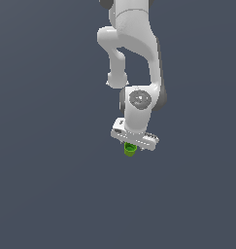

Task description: Pick up the object and move it to a goal position.

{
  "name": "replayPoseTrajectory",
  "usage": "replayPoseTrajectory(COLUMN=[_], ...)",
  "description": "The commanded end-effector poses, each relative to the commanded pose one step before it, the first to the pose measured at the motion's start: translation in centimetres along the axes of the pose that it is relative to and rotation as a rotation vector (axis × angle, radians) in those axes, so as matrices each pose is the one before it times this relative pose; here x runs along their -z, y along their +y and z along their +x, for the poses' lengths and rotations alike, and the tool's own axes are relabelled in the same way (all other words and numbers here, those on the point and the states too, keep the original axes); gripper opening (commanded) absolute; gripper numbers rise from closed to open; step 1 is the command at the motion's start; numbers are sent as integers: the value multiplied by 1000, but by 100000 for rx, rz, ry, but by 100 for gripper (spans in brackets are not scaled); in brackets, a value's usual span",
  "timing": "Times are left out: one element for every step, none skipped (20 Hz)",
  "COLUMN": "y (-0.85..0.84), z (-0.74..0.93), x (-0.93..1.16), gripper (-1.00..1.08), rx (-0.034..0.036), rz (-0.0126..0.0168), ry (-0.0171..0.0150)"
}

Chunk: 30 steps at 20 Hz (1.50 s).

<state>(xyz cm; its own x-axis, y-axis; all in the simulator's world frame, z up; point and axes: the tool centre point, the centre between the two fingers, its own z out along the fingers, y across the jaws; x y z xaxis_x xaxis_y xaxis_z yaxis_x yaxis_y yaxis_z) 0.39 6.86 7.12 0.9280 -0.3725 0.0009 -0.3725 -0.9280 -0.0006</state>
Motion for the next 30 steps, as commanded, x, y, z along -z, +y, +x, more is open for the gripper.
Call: replayPoseTrajectory(y=[31,21,-18,-19,17,-22,-19,-8,0,0,0,0,0,0,0,0,0,0,-75,27,80,133,183,232,278,321,360,396,429,458], z=[-91,0,-9,3,35,26,30,14,0,0,0,0,0,0,0,0,0,0,-39,33,99,165,229,290,347,401,452,498,541,580], x=[-1385,-440,-364,-285,-203,-126,-55,-10,0,0,0,0,0,0,0,0,0,0,60,5,14,23,32,40,48,55,62,69,74,79], gripper=[100,100,100,100,100,100,100,100,-100,-100,-100,-100,-100,-100,-100,-100,-100,-100,-100,-100,-100,-100,-100,-100,-100,-100,-100,-100,-100,-100], rx=[-90,-69,0,0,-69,0,0,0,0,0,0,0,0,0,0,0,0,0,102,0,0,0,0,0,0,0,0,0,0,0], rz=[-62,-1,0,0,2,0,0,0,0,0,0,0,0,0,0,0,0,0,62,0,0,0,0,0,0,0,0,0,0,0], ry=[-96,5,0,0,3,0,0,0,0,0,0,0,0,0,0,0,0,0,-4,0,0,0,0,0,0,0,0,0,0,0])
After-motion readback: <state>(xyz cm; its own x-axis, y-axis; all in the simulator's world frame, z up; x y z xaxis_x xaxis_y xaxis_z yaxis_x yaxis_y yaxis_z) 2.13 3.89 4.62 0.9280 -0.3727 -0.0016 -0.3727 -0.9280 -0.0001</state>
